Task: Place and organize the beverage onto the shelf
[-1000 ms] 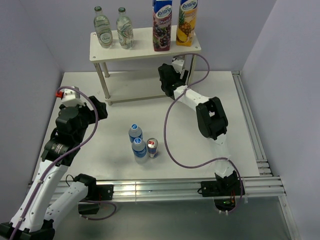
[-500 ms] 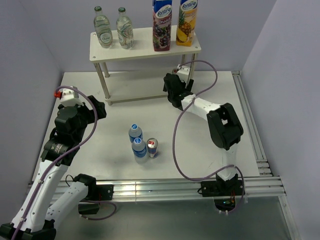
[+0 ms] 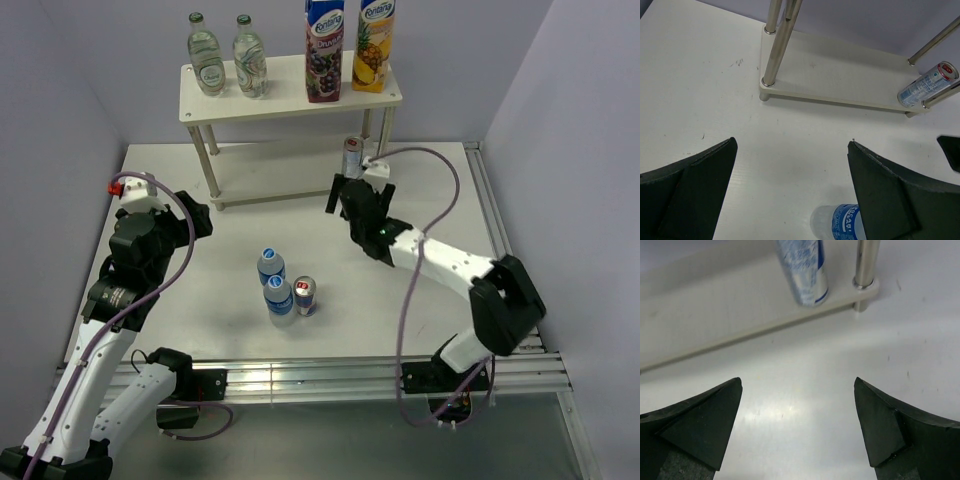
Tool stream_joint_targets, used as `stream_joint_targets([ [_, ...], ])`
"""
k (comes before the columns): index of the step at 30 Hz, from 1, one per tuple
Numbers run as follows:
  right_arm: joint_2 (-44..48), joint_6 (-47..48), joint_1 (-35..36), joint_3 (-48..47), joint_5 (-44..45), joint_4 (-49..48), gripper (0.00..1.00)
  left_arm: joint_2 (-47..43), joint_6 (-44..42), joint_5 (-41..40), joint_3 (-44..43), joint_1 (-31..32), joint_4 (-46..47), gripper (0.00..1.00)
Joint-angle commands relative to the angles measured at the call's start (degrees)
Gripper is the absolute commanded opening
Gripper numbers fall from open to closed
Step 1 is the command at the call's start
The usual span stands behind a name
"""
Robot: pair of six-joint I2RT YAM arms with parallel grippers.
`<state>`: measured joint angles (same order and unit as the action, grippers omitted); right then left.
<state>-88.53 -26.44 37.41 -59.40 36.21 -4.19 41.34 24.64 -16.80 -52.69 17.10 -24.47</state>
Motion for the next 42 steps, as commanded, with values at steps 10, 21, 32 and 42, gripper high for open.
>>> stream_joint_targets([
  [10, 31.7, -7.7, 26.6, 19.8, 5.5, 11.1, 1.0, -0.2, -0.8, 0.4, 0.0, -1.0, 1.9, 0.99],
  [21, 33.0, -21.8, 46.2, 29.3, 6.3, 11.5, 1.0, -0.2, -0.9, 0.8, 0.0, -1.3, 2.0, 0.99],
  [32, 15.2, -13.9, 45.7, 27.1, 5.5, -5.6, 1.0, -0.1, -0.7, 0.9, 0.1, -1.5, 1.9, 0.99],
  [42, 5.5, -8.0, 38.6, 25.5, 7.9, -17.7, 1.0, -0.1, -0.7, 1.5, 0.0, -1.5, 2.1, 0.99],
])
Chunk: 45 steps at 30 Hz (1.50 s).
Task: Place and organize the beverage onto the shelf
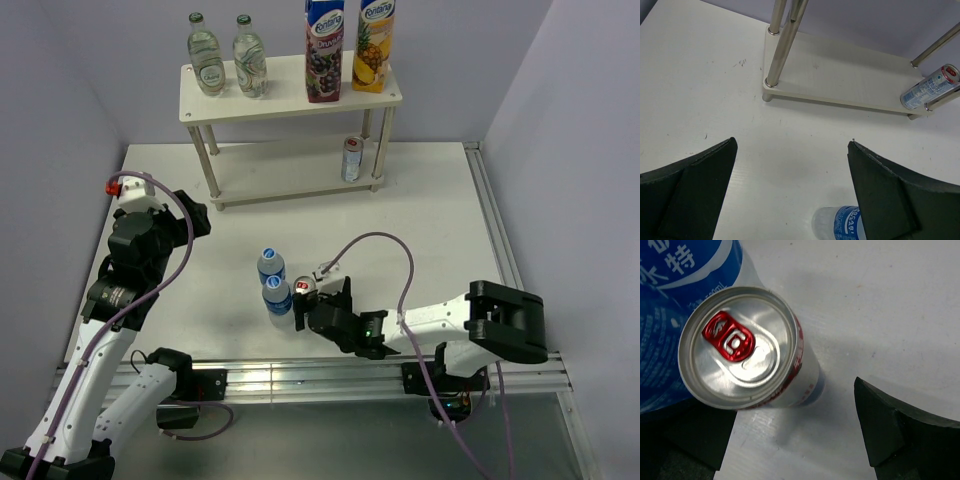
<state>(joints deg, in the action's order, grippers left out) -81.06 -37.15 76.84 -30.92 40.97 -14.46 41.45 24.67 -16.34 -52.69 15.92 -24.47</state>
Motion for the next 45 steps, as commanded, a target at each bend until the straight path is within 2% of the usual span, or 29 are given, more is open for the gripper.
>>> stream_joint_targets([
  [1, -2.6, 3.4, -1.6, -3.2, 3.6, -8.4, 1.0, -0.1, -0.8, 1.0, 0.0, -0.4, 2.1, 0.99],
  [5, -5.9, 4.0, -3.4, -4.0, 4.0, -12.3, 0.93, -0.1, -0.8, 1.3, 0.0, -0.4, 2.1, 0.99],
  [7, -8.1, 4.2, -4.3, -4.8, 4.4, -12.9, 0.84, -0.1, -0.8, 1.4, 0.0, -0.4, 2.1, 0.99],
  [11, -9.8, 4.1, -5.2, -6.5, 5.1, -12.4, 0.56, -0.1, -0.8, 1.6, 0.0, -0.4, 2.1, 0.99],
  [12, -9.6, 3.9, -5.2, -7.0, 6.0, -11.0, 0.44, -0.1, -0.8, 1.6, 0.0, -0.4, 2.1, 0.99],
  [14, -8.9, 4.1, -5.6, -8.4, 6.8, -8.1, 0.29, -0.2, -0.8, 1.6, 0.0, -0.4, 2.1, 0.99],
  [16, -7.5, 4.4, -6.6, -9.4, 8.2, -5.8, 0.24, -0.4, -0.8, 1.7, 0.0, -0.4, 2.1, 0.99],
  [20, -3.3, 7.0, -11.3, -13.6, 5.1, -1.7, 0.22, -0.7, -0.8, 1.8, -0.1, -0.4, 2.1, 0.99],
  [25, -4.1, 11.7, -20.7, -23.0, 1.0, 0.3, 0.2, -0.9, -0.8, 2.1, 0.0, -0.4, 2.0, 0.99],
  [35, -21.0, 15.6, -33.5, -44.4, -5.0, 5.2, 0.17, -1.4, -0.7, 2.7, 0.0, -0.5, 2.1, 0.99],
  [45, -33.1, 18.4, -40.3, -59.3, -6.3, 7.7, 0.16, -1.4, -0.8, 3.3, -0.1, -0.5, 2.1, 0.99],
])
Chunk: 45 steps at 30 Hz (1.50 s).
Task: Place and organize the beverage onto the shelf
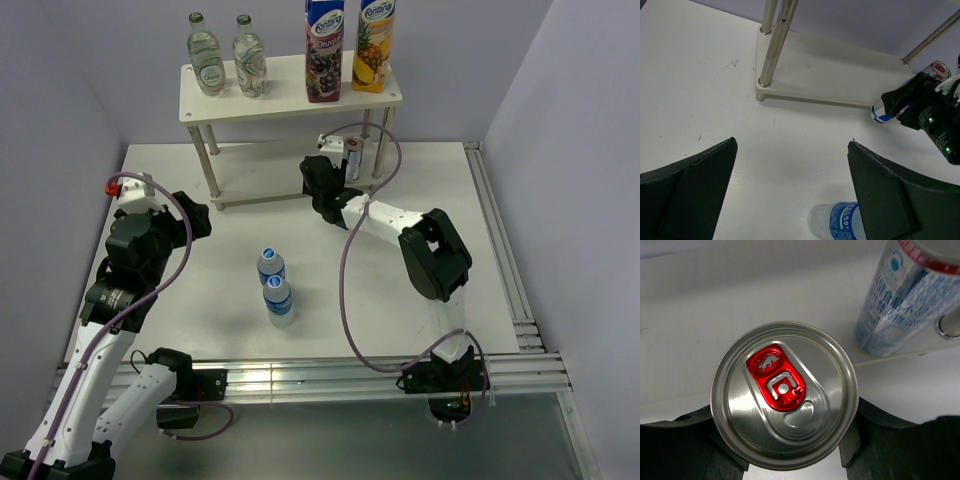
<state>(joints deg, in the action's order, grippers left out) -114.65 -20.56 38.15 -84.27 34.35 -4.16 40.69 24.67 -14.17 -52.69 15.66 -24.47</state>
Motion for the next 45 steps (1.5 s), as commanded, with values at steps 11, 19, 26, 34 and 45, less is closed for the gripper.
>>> stream_joint_targets([
  [11, -5.0, 2.7, -4.4, -12.8, 0.5, -2.1, 0.15, -0.5, -0.7, 1.4, 0.0, -0.3, 2.1, 0.99],
  [19, -9.4, 2.6, -4.7, -17.2, 1.4, -0.2, 0.17, -0.5, -0.7, 1.2, -0.1, -0.4, 2.1, 0.99],
  [26, -10.8, 3.1, -4.8, -18.1, 2.0, 0.3, 0.58, -0.5, -0.8, 1.0, -0.1, -0.4, 2.1, 0.99],
  [34, -8.9, 2.9, -4.8, -14.8, 1.2, -1.0, 1.0, -0.5, -0.7, 0.5, 0.0, -0.5, 2.1, 0.99],
  [45, 4.8, 2.3, -2.0, 2.0, -2.5, -6.3, 1.0, -1.0, -0.8, -1.6, -0.4, -0.5, 1.7, 0.99],
])
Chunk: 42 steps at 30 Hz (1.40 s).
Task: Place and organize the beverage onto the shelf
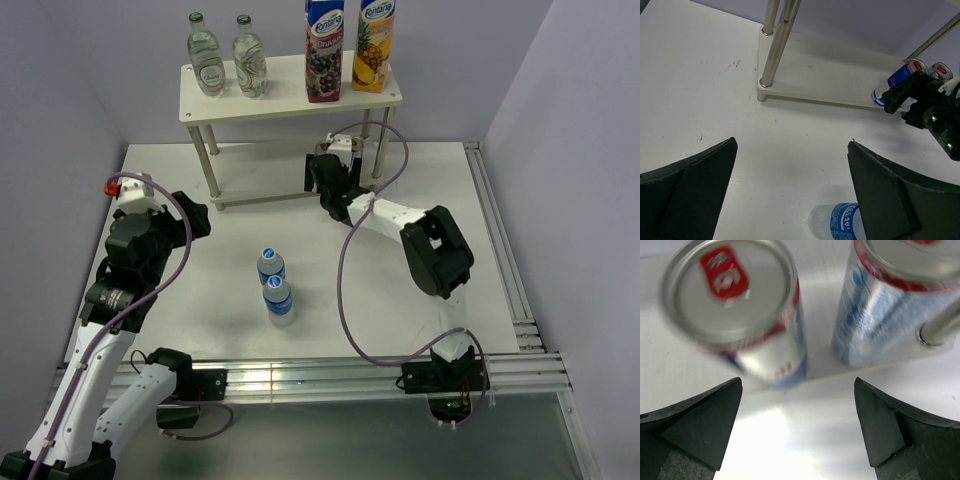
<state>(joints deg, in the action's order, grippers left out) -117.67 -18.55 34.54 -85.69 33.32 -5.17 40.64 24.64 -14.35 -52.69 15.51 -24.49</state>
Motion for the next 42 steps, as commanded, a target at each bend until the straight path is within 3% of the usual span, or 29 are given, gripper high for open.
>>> stream_joint_targets([
  [1, 8.7, 0.4, 1.8, 4.5, -2.0, -6.2, 1.0, -0.9, -0.7, -1.6, -0.5, -0.4, 1.6, 0.99],
  [8, 18.2, -1.2, 3.3, 14.0, -4.2, -5.6, 1.0, -1.1, -0.8, -2.7, -0.7, -0.4, 1.2, 0.99],
  [14, 36.1, -4.6, 7.8, 26.5, -2.6, -1.5, 1.0, 1.1, 1.1, 0.7, -4.2, 1.9, -6.3, 0.99],
  [18, 52.4, -6.7, 13.4, 37.2, -1.2, -0.5, 1.0, -1.1, 6.6, -1.8, -5.8, 9.8, -11.5, 0.99],
  [21, 59.5, -8.2, 19.2, 39.9, 2.7, 3.8, 1.0, -4.8, 11.4, -3.8, -4.9, 17.5, -14.9, 0.99],
  [28, 69.6, -12.6, 30.6, 42.9, 14.0, 17.9, 1.0, -4.4, 22.0, -7.4, 4.1, 25.1, -14.4, 0.99],
  [34, 77.4, -17.3, 33.6, 45.0, 18.2, 27.0, 1.0, 4.2, 36.4, -33.0, 3.5, 49.6, -20.9, 0.99],
  [36, 80.0, -18.0, 33.8, 45.8, 19.0, 28.9, 1.0, 8.6, 46.9, -42.8, 0.4, 60.0, -26.4, 0.99],
  [37, 80.7, -18.4, 34.0, 46.3, 19.2, 30.1, 1.0, 12.8, 51.9, -45.8, -1.0, 63.1, -35.1, 0.99],
  [38, 82.1, -18.5, 33.9, 46.7, 19.3, 30.6, 1.0, 14.7, 63.0, -49.7, -3.6, 66.2, -39.4, 0.99],
  [40, 83.2, -18.7, 33.9, 47.3, 19.2, 31.7, 1.0, 19.6, 72.2, -52.2, -5.7, 73.1, -50.4, 0.99],
  [42, 84.2, -19.1, 33.9, 47.8, 18.9, 32.4, 1.0, 23.5, 79.7, -53.7, -7.3, 78.0, -53.6, 0.99],
])
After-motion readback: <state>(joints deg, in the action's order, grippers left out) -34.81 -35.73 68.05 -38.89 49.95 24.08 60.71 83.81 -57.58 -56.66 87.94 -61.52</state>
